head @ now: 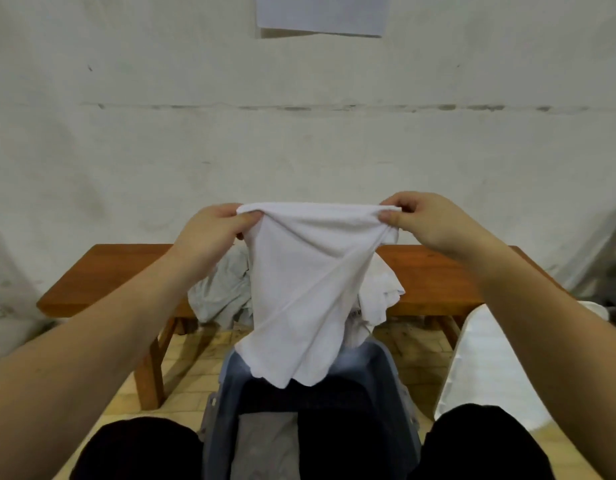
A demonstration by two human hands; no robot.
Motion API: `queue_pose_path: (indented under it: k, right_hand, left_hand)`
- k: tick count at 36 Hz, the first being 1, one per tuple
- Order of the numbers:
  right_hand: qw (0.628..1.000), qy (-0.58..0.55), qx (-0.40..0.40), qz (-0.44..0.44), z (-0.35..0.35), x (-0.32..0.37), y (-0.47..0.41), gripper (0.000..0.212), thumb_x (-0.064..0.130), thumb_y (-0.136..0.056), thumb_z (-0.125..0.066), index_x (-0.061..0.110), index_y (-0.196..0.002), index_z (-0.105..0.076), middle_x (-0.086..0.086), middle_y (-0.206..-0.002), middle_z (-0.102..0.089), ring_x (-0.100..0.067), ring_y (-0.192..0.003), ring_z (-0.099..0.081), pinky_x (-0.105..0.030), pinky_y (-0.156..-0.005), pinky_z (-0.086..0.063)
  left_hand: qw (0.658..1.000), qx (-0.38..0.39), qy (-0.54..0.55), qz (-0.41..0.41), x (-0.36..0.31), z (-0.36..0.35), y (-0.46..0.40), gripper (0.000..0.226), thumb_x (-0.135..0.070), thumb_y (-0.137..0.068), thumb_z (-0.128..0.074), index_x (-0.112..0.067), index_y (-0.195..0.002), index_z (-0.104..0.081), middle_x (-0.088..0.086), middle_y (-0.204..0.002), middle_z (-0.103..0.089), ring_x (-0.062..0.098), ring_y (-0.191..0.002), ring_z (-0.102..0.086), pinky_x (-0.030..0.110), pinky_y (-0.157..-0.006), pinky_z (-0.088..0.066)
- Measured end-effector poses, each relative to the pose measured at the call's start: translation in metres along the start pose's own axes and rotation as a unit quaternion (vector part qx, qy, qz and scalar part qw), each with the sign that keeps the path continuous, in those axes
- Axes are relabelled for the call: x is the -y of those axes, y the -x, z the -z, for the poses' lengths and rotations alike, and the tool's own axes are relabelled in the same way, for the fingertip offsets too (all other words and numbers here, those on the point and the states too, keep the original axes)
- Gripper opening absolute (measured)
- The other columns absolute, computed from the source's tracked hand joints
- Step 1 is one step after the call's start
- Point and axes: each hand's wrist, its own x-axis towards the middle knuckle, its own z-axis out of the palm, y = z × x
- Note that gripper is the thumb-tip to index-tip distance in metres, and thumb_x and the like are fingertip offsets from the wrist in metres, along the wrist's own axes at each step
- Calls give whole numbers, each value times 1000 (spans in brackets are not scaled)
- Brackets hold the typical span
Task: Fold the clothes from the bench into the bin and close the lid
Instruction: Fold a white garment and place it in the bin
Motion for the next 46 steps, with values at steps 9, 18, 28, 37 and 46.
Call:
queue_pose_path:
  k: [9,18,28,37,46]
  right_hand:
    - [1000,8,-28,-2,-26,-16,-5,12,30,-99,-54,26,-94,-64,7,-74,-64,-2,-61,-56,-24,-62,-42]
    - [986,-164,-10,-19,-33,-20,-13,16,24,-101,-53,9,-99,-60,-5,-73,-67,-18,-59,-61,-35,-60,-50]
    - [979,-194,-58,-2,-24,-22,-28,16,25,-99,-55,13,-96,-64,-4,-71,-66,-16,-58,-62,-33,-59,-51]
    - [961,-250,-107,-47,-12,-24,-93,9,25,-93,-63,17,-95,-64,0,-77,-66,-15,-63,-69,-25,-56,-48]
    - [957,-240,-121,-108,-34,-81,-183,6,24,-95,-59,18,-95,-62,-1,-85,-67,-13,-70,-70,-32,-71,-55]
  left_hand:
    - [979,12,-192,-66,4,12,-6,25,-23,-95,-55,-10,-77,-64,3,-72,-59,6,-62,-50,27,-59,-36]
    - [975,-12,-211,-65,7,10,-12,31,-21,-98,-43,0,-81,-57,8,-72,-52,13,-62,-44,32,-59,-33]
    - [998,5,-53,-22,7,3,-39,24,-26,-94,-46,-19,-93,-69,11,-76,-64,22,-55,-59,33,-55,-42]
    - [997,4,72,41,-3,-17,-108,13,-17,-96,-51,-12,-99,-62,7,-90,-64,31,-64,-71,30,-50,-41]
    - [981,39,158,105,33,-73,-211,5,-8,-99,-49,-9,-100,-54,14,-97,-63,23,-71,-71,26,-56,-55]
